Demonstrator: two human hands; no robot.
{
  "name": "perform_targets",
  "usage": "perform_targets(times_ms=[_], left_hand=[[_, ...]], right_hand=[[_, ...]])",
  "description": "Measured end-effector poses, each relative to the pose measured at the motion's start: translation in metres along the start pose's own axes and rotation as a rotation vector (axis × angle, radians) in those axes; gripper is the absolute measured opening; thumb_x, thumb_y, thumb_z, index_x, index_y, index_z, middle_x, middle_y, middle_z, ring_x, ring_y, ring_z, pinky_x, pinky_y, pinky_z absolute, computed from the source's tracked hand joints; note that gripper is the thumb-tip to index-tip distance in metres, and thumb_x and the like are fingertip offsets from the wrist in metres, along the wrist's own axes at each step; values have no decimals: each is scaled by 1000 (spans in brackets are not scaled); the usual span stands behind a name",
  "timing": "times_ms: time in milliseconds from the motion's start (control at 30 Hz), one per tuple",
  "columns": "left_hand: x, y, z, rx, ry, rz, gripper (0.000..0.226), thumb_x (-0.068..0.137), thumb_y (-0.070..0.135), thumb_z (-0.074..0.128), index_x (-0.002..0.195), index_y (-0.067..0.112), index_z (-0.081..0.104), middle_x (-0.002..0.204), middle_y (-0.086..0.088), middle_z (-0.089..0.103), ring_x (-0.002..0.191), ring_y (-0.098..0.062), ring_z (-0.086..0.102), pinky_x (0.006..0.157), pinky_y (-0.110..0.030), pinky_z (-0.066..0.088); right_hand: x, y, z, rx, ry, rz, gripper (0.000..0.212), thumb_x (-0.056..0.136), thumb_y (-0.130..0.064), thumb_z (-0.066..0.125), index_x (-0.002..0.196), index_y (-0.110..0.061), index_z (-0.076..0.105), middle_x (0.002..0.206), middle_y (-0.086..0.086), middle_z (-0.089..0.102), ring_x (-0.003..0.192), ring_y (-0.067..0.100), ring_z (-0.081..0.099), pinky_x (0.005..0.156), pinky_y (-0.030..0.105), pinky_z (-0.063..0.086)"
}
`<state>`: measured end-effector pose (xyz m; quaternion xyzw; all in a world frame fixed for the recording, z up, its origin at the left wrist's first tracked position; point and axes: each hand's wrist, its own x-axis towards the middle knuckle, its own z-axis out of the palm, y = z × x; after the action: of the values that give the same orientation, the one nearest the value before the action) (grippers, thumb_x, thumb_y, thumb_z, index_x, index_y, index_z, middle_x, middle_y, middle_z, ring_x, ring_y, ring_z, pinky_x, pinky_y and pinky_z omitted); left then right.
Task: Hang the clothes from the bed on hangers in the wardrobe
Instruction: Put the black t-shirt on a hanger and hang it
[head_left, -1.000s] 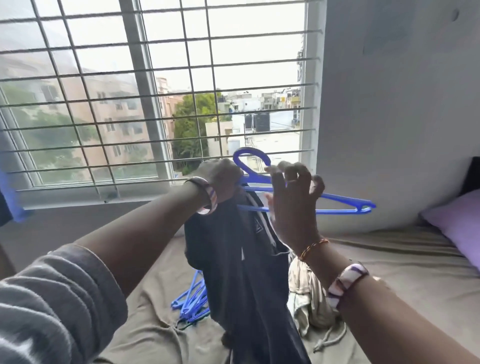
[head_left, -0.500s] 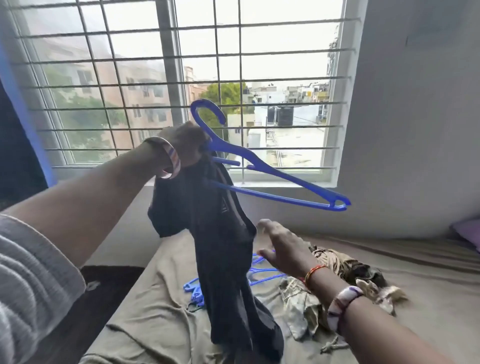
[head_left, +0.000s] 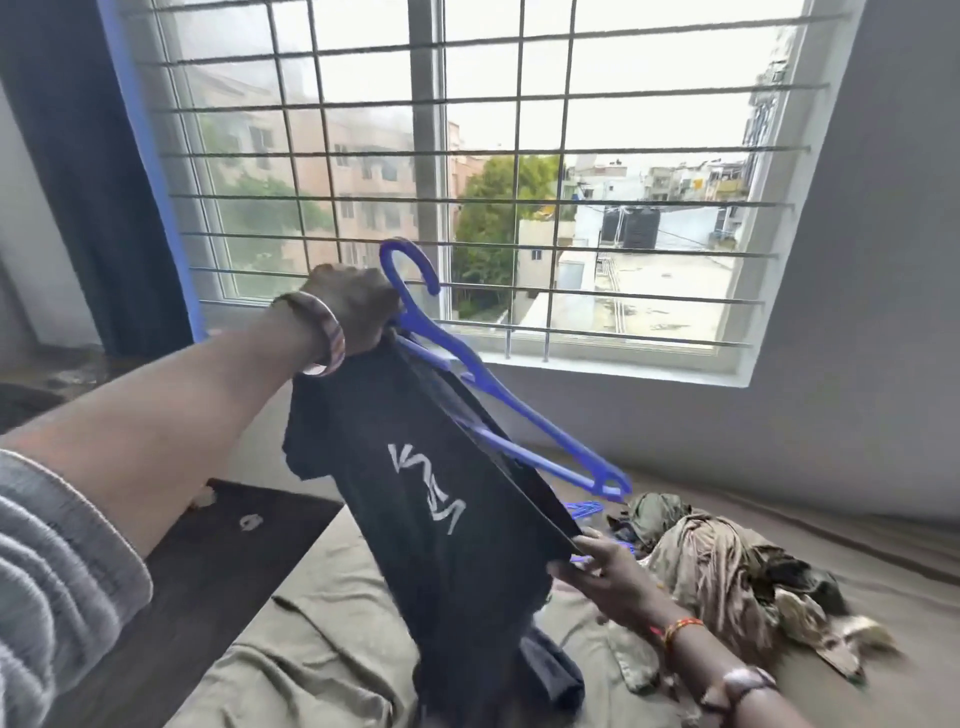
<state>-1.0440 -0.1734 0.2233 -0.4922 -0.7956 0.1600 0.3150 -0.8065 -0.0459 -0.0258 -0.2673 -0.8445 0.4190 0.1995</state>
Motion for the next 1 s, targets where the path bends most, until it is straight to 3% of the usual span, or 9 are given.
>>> perform_targets(times_ms=[100,167,233,333,433,567,700,833,1000], left_hand=[[-6,16,32,29,-68,53,21,95,29,47,103,16,62,105,-5,63,98,-28,61,74,-32,45],[-7,28,42,9,-80,99,18,94,27,47,97,15,59,103,-6,64,97,-28,61,71,-31,44],[-5,37,49,-54,-102,118,9,93,23,46,90,17,52,102,-5,63,97,-28,60,73,-32,41],[3,51,55,-130,-125,138,5,91,19,46,91,17,51,104,-6,63,100,-28,60,72,-29,34],[12,71,48,-381,-116,121,10,87,26,60,84,17,57,98,-7,60,92,-28,58,69,-28,35],[28,102,36,-977,-115,218,36,82,17,68,53,18,45,59,-2,47,67,-22,43,56,-27,31],[36,102,37,-1353,-5,229,29,71,28,68,68,0,61,61,-4,50,64,-15,42,63,-29,33],[37,112,36,-1447,59,264,24,76,19,71,61,6,57,58,-3,46,60,-13,37,63,-28,32],[37,139,18,-1334,129,342,31,79,5,68,57,22,55,54,5,47,59,-13,41,58,-25,33]], right_hand=[[-16,13,-26,-100,93,78,35,87,-16,66,58,-34,64,47,-22,49,47,-5,44,49,12,34],[-18,14,-50,-269,142,52,26,86,-28,66,68,-46,63,61,-25,55,56,-2,49,58,22,36],[-22,6,-74,-417,158,24,12,87,-32,64,77,-32,70,85,-18,63,80,2,58,70,29,40],[-26,-18,-108,-662,220,18,18,89,-30,63,84,-15,71,112,-6,55,105,15,53,76,28,41],[-22,-54,-128,-635,331,-49,14,86,-9,59,78,-9,70,96,-1,58,96,27,59,79,36,48],[-14,-94,-132,-623,386,-105,35,83,-1,52,100,-27,69,96,-2,70,92,24,64,82,40,52],[-32,-100,-150,-326,515,-38,43,77,-6,70,115,-22,60,89,-3,68,80,14,62,75,19,50],[-43,-89,-158,-317,524,128,20,75,-16,76,94,-18,73,85,-4,71,82,9,63,66,5,42],[-34,-87,-146,-438,482,68,8,76,-17,72,82,-20,76,81,-1,73,83,18,67,78,35,54]])
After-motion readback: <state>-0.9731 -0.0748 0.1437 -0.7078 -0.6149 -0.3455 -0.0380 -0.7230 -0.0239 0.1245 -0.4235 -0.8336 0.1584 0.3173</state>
